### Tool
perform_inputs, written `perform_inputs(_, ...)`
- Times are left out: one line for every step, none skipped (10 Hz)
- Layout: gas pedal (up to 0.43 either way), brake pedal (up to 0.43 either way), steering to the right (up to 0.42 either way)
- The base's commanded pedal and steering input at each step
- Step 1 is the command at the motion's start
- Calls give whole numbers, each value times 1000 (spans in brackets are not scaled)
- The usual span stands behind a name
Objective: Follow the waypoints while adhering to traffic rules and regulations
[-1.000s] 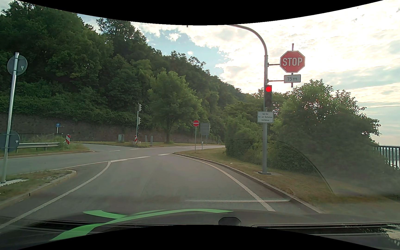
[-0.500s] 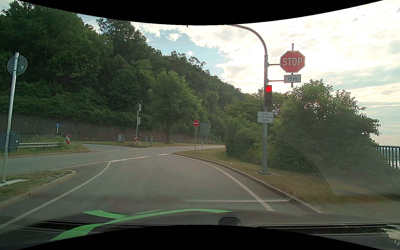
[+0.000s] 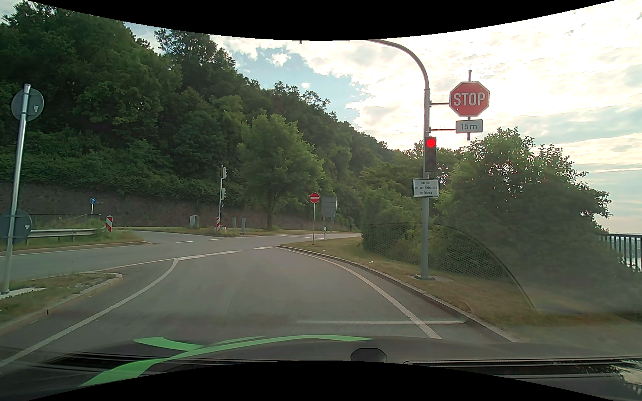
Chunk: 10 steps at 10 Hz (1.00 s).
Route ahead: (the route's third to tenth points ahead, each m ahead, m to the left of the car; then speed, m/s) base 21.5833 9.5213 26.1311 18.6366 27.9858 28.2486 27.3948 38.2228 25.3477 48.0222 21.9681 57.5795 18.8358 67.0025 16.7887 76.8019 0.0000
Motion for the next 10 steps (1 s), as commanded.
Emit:
perform_inputs(0,0,-97)
perform_inputs(0,0,-97)
perform_inputs(0,0,-97)
perform_inputs(0,0,-96)
perform_inputs(0,6,-96)
perform_inputs(0,6,-96)
perform_inputs(0,6,-97)
perform_inputs(0,6,-97)
perform_inputs(0,6,-96)
perform_inputs(0,6,-97)
